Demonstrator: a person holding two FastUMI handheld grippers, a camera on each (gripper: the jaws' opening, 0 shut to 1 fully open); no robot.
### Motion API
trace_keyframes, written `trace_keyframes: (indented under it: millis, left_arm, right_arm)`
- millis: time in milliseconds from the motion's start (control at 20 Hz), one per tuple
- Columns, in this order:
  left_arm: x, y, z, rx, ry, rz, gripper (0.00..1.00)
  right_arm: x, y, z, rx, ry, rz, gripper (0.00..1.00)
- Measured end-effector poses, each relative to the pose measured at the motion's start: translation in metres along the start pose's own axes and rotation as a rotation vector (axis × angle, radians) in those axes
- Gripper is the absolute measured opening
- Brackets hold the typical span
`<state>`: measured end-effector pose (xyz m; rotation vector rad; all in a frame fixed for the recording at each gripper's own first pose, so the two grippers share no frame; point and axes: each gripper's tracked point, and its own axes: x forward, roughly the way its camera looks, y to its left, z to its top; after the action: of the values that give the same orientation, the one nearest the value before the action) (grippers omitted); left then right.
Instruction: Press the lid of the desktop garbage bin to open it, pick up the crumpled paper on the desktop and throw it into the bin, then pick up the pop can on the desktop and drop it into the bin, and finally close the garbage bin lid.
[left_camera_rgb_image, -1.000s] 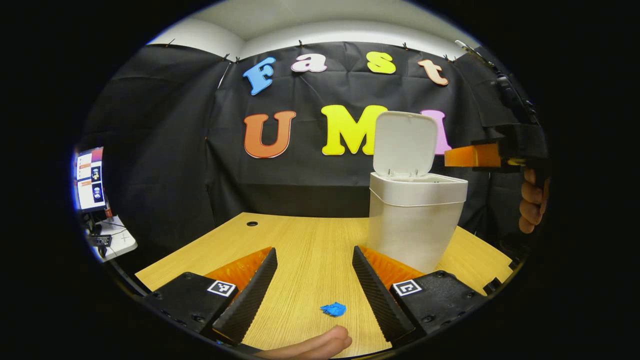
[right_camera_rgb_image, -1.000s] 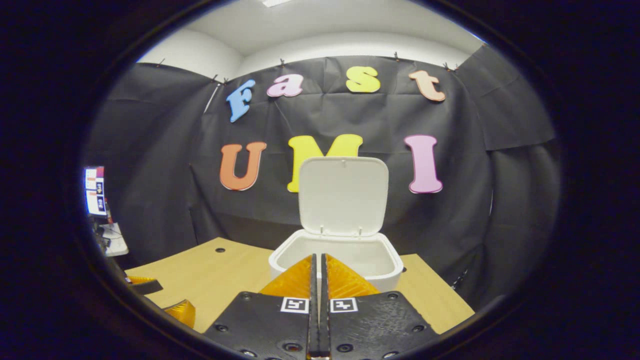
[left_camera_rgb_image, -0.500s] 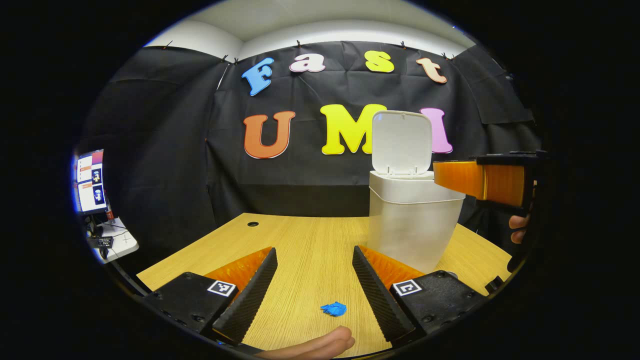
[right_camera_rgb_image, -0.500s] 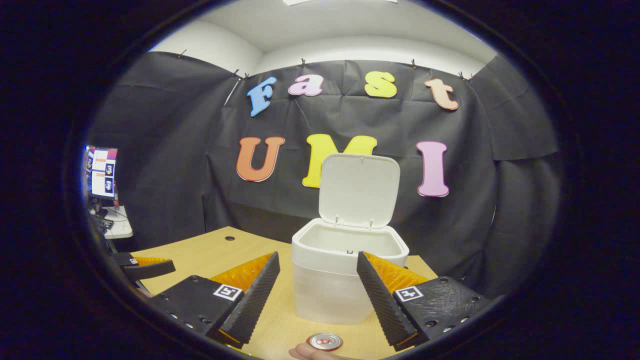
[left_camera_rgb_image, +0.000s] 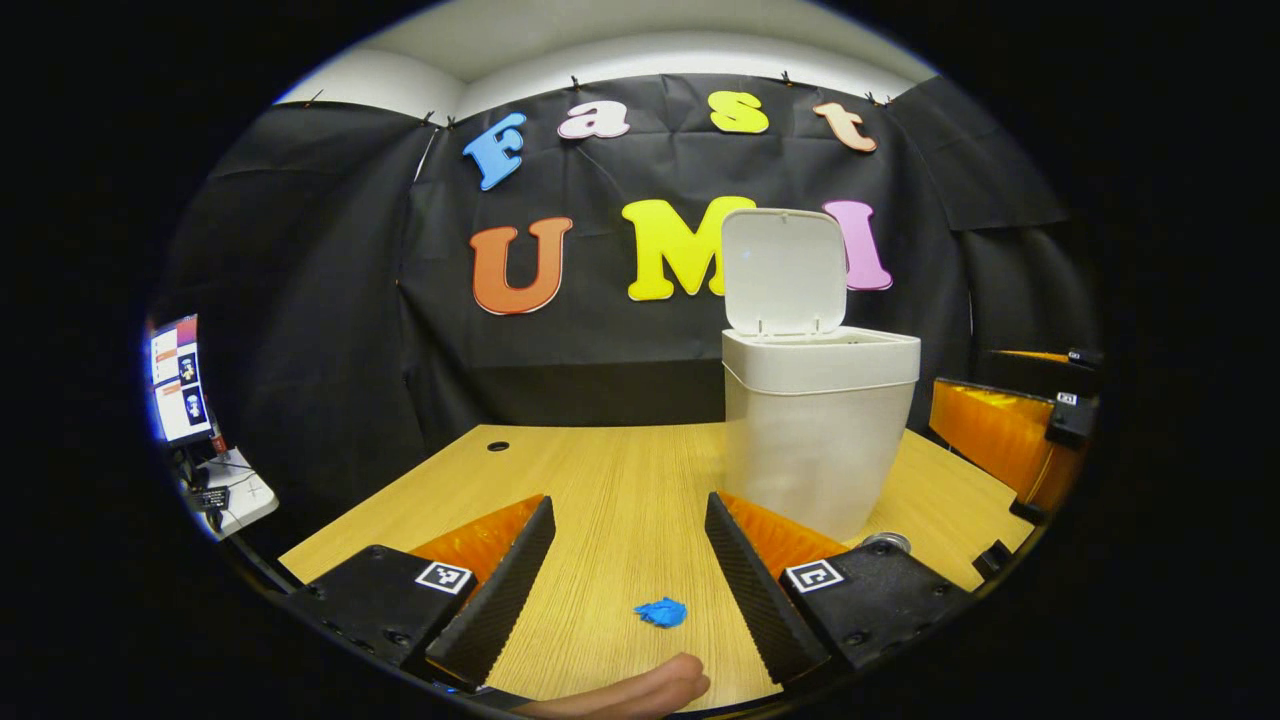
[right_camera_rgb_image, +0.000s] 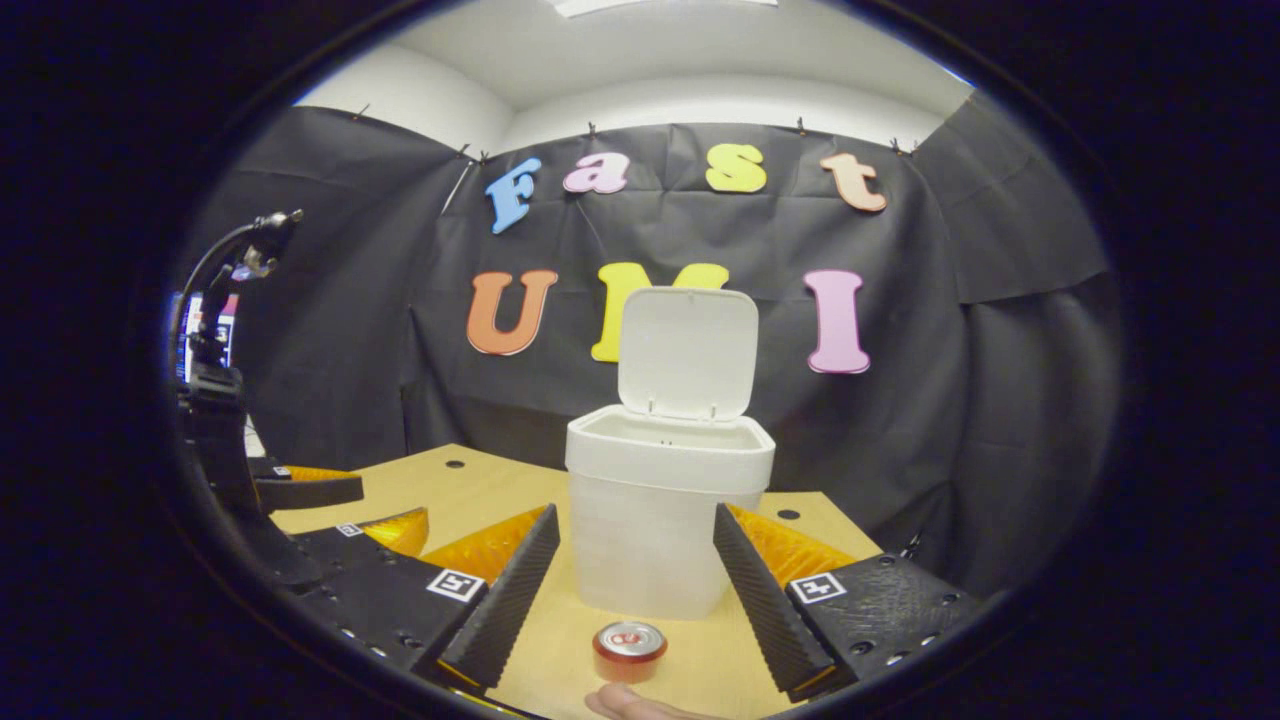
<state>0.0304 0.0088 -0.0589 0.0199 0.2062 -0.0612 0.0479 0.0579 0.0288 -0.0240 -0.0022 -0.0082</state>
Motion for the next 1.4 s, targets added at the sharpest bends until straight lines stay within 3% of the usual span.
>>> trace_keyframes:
  millis: [200, 400, 450, 600, 1000, 1200, 1400]
  left_arm:
    - [0.012, -0.008, -0.016, -0.010, 0.042, -0.038, 0.98]
    - [0.023, -0.020, -0.067, -0.050, 0.191, -0.105, 0.98]
    - [0.027, -0.018, -0.082, -0.049, 0.222, -0.102, 0.98]
    - [0.034, -0.011, -0.122, -0.003, 0.303, -0.084, 0.98]
    - [0.057, -0.026, -0.167, 0.028, 0.356, -0.155, 0.95]
    - [0.066, -0.017, -0.176, 0.005, 0.397, -0.139, 0.89]
    - [0.069, -0.014, -0.183, -0.017, 0.418, -0.178, 0.82]
  right_arm:
    - [-0.009, -0.003, -0.013, 0.030, 0.002, 0.023, 0.98]
    - [-0.013, -0.001, -0.032, 0.059, 0.031, 0.055, 0.95]
    - [-0.013, 0.000, -0.037, 0.067, 0.035, 0.066, 0.98]
    - [-0.005, -0.008, -0.052, 0.064, 0.070, 0.053, 0.95]
    - [0.004, -0.014, -0.073, 0.074, 0.116, 0.024, 0.97]
    - [0.007, -0.012, -0.083, 0.067, 0.144, 0.023, 0.97]
    - [0.007, -0.002, -0.094, 0.073, 0.182, 0.037, 0.98]
